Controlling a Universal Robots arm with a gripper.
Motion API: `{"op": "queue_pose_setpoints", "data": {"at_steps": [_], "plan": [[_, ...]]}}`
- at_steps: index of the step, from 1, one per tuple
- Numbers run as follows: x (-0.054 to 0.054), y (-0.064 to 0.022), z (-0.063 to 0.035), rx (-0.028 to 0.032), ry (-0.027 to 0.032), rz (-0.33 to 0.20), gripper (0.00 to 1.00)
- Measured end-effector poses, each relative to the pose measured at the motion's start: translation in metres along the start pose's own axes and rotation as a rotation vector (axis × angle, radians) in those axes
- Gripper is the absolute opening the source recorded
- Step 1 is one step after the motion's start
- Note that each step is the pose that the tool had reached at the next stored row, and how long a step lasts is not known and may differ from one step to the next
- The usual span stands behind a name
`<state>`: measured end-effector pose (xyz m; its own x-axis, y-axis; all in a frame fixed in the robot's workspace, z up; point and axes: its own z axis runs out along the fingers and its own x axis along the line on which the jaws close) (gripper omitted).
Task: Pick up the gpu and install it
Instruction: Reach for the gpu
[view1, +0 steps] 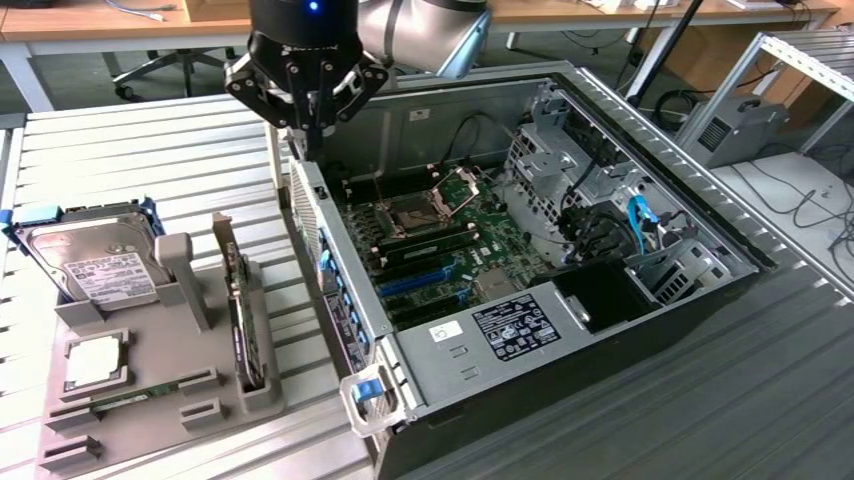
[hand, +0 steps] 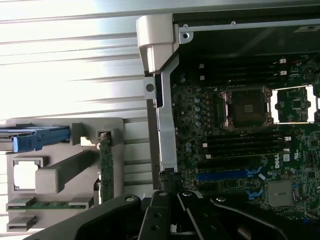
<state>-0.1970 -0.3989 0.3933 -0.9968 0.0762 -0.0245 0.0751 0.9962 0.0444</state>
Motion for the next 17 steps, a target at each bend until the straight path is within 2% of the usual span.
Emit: {"op": "queue_pose_setpoints", "data": {"at_steps": [17], "plan": [[0.0063, -0.0005, -0.0002, 0.0001, 0.0000, 0.000, 0.11]]}}
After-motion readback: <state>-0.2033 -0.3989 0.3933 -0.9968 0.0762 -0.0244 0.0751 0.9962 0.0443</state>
